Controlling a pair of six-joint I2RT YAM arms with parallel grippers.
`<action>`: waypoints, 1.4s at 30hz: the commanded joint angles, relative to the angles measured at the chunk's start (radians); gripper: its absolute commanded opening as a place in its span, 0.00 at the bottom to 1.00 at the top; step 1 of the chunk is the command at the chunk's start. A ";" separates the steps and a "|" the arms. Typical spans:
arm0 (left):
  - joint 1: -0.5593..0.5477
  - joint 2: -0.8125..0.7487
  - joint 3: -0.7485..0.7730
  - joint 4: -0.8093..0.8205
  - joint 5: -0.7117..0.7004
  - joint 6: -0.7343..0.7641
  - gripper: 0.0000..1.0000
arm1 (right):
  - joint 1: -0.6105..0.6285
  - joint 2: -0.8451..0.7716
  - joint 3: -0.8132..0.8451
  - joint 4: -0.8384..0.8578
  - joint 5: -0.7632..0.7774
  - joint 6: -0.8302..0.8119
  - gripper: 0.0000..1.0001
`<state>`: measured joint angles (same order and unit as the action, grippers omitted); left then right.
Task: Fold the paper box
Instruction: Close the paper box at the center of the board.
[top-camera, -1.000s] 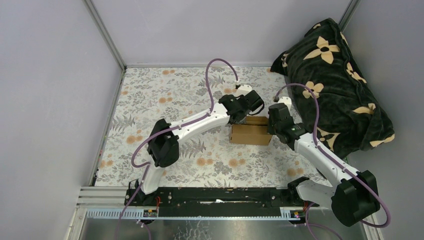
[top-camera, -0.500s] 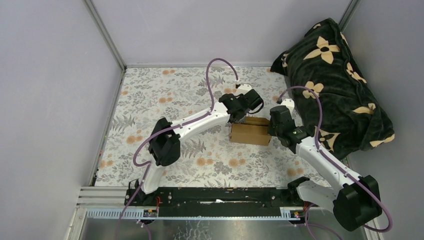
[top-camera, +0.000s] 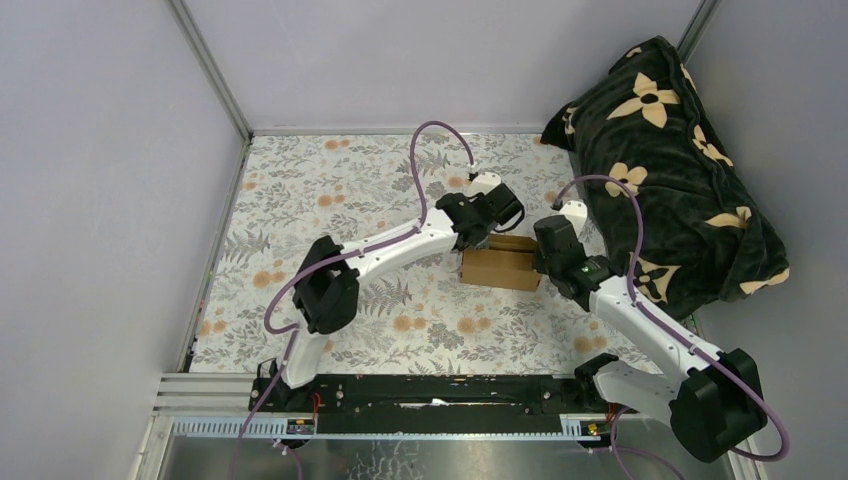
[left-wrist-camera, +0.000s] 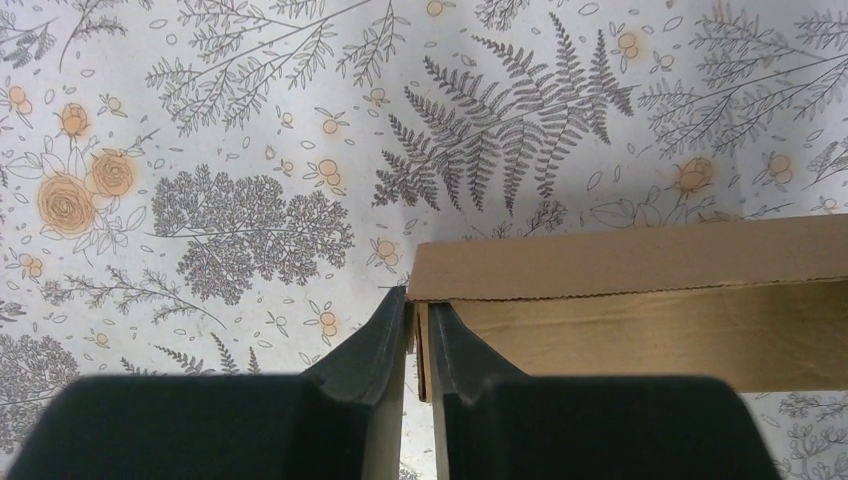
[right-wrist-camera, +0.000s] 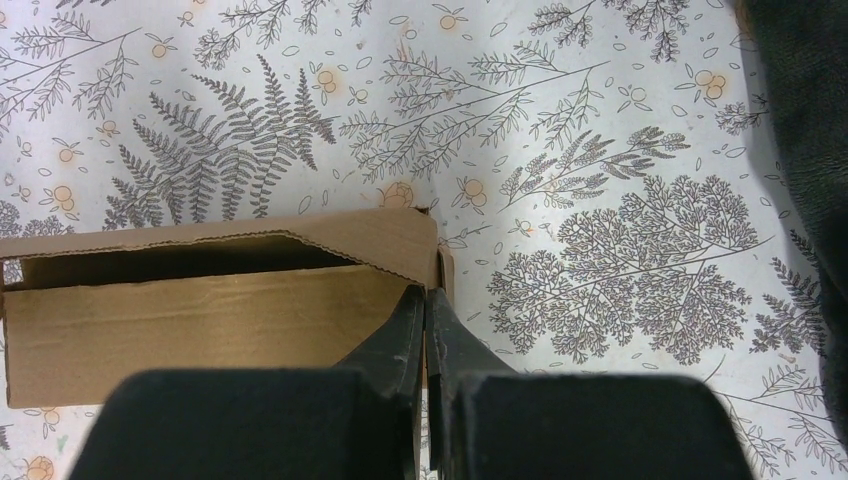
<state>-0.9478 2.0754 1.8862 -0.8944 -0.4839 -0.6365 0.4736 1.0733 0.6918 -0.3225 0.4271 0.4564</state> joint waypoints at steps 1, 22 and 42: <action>-0.034 -0.049 -0.061 0.111 -0.020 -0.040 0.18 | 0.032 -0.007 -0.032 0.026 0.035 0.053 0.00; -0.074 -0.119 -0.197 0.205 -0.053 -0.080 0.19 | 0.043 -0.042 -0.101 0.054 0.064 0.078 0.00; -0.098 -0.249 -0.390 0.379 -0.031 -0.066 0.19 | 0.046 -0.131 -0.150 0.079 0.060 0.030 0.00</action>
<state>-1.0283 1.8771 1.5578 -0.6312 -0.5194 -0.6884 0.5053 0.9451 0.5560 -0.2222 0.5110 0.4927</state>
